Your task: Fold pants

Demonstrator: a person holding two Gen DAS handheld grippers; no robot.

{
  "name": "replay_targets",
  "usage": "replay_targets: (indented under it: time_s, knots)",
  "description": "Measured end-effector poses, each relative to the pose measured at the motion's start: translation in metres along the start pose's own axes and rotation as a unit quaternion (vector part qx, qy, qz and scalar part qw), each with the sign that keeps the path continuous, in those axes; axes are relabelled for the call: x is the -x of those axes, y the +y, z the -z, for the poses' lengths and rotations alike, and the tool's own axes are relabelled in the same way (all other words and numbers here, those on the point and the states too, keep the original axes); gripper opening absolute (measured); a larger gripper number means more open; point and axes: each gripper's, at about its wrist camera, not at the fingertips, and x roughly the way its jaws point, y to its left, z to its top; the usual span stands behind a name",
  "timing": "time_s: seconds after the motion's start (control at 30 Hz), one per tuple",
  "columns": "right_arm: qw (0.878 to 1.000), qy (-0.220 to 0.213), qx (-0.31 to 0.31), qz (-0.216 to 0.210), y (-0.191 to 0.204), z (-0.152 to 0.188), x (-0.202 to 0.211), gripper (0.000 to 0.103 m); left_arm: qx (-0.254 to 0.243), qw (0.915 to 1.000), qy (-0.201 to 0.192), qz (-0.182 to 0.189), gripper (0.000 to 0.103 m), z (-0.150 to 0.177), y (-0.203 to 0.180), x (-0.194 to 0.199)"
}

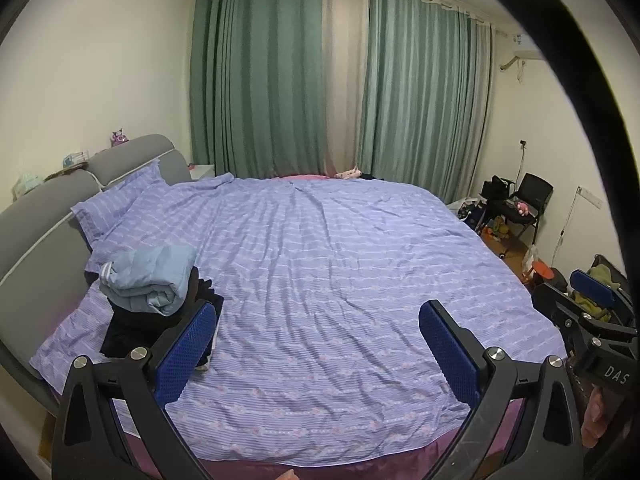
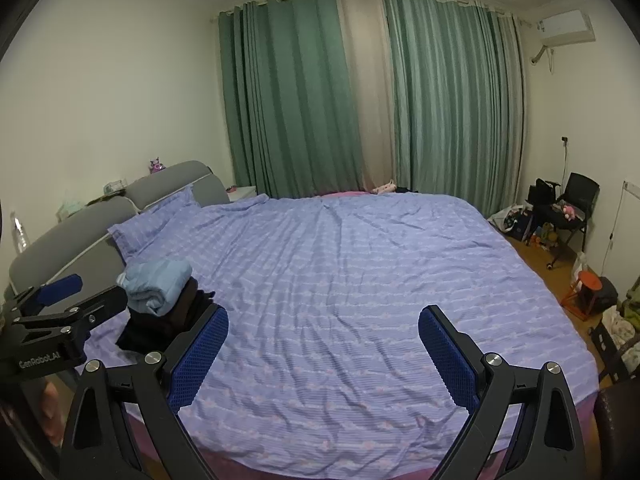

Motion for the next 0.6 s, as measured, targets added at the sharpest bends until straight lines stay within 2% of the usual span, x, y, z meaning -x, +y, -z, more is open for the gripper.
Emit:
replay_targets:
  time_s: [0.6]
  knots:
    - [1.000,-0.006,-0.006,0.011,-0.005,0.006,0.014,0.096,-0.014,0.9997,0.000,0.019,0.103,0.002,-0.019,0.009]
